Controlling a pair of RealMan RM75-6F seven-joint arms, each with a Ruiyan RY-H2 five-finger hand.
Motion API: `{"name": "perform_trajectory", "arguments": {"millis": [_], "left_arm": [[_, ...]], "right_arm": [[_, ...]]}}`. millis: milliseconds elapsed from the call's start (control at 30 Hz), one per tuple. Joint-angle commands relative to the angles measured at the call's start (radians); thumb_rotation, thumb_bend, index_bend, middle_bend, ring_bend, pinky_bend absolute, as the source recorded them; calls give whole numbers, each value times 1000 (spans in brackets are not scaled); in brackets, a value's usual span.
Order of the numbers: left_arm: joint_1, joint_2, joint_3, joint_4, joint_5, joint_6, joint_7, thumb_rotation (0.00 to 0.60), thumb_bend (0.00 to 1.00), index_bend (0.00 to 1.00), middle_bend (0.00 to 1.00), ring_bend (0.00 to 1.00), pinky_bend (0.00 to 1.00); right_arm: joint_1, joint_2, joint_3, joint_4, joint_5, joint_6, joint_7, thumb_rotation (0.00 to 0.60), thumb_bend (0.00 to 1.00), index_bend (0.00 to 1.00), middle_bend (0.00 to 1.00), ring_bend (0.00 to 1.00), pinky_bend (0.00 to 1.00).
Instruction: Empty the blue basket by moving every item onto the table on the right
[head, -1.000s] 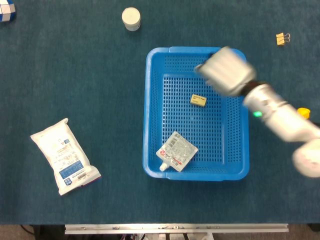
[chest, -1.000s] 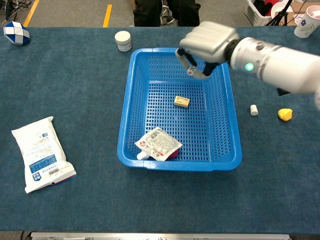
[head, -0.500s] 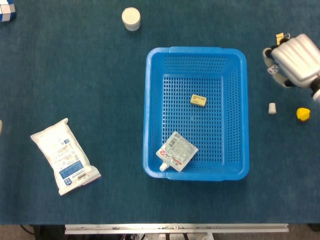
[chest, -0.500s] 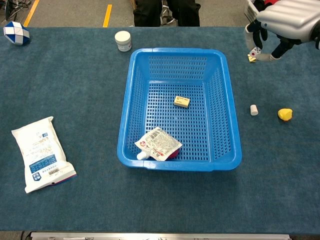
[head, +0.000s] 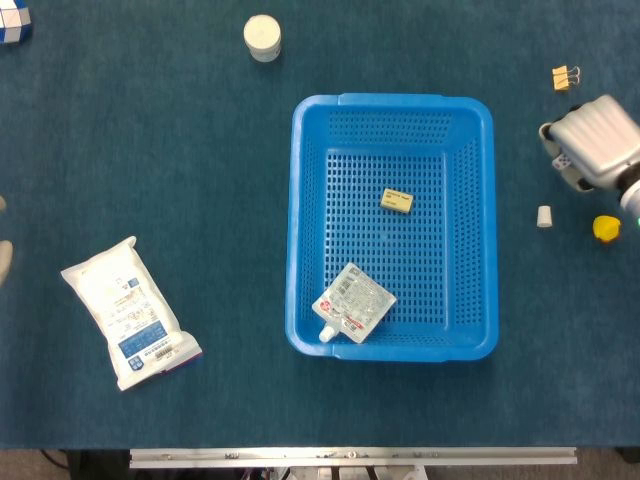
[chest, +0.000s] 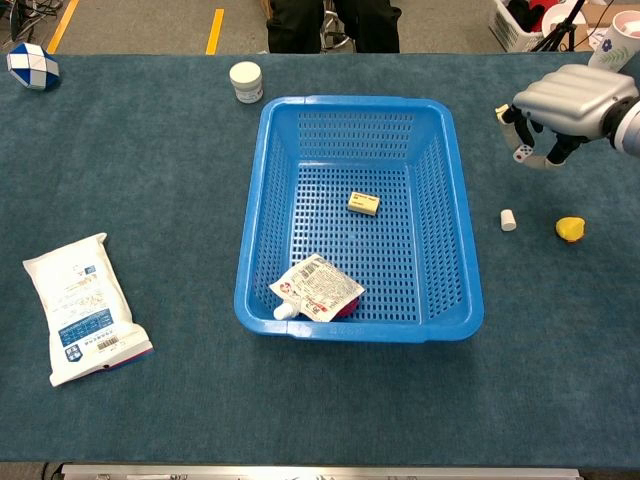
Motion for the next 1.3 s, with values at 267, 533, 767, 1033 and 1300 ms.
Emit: {"name": "perform_trajectory", "arguments": {"millis": [267,533,767,1033,1300], "left_arm": [[5,0,4,-5,-3,8,9,600,299,390,273,257,138],[7,6,3,-14,0,15,17,600,299,390,274,257,138],[17,8,6,-18,10,33,11,600,299,390,273,257,138],[52,30,15,-23,16,80,3,600,299,390,273,256,138],[70,43,20,-26,24,98,-8,600,299,390,273,256,138]], "right_arm": [[5,-44,21,13,29,-18,-60,600,304,338,478,407,570],[29,66,91,-184,-29,3,-1,600,318,314,469,399,565],[111,95,155,-307,8,-75,9,600,318,314,469,401,565],[229,12,161,-299,110,-144,-85,600,318,314,478,409,565],[339,-122,88,-196,288,-149,-239,600,318,314,478,409,565]]}}
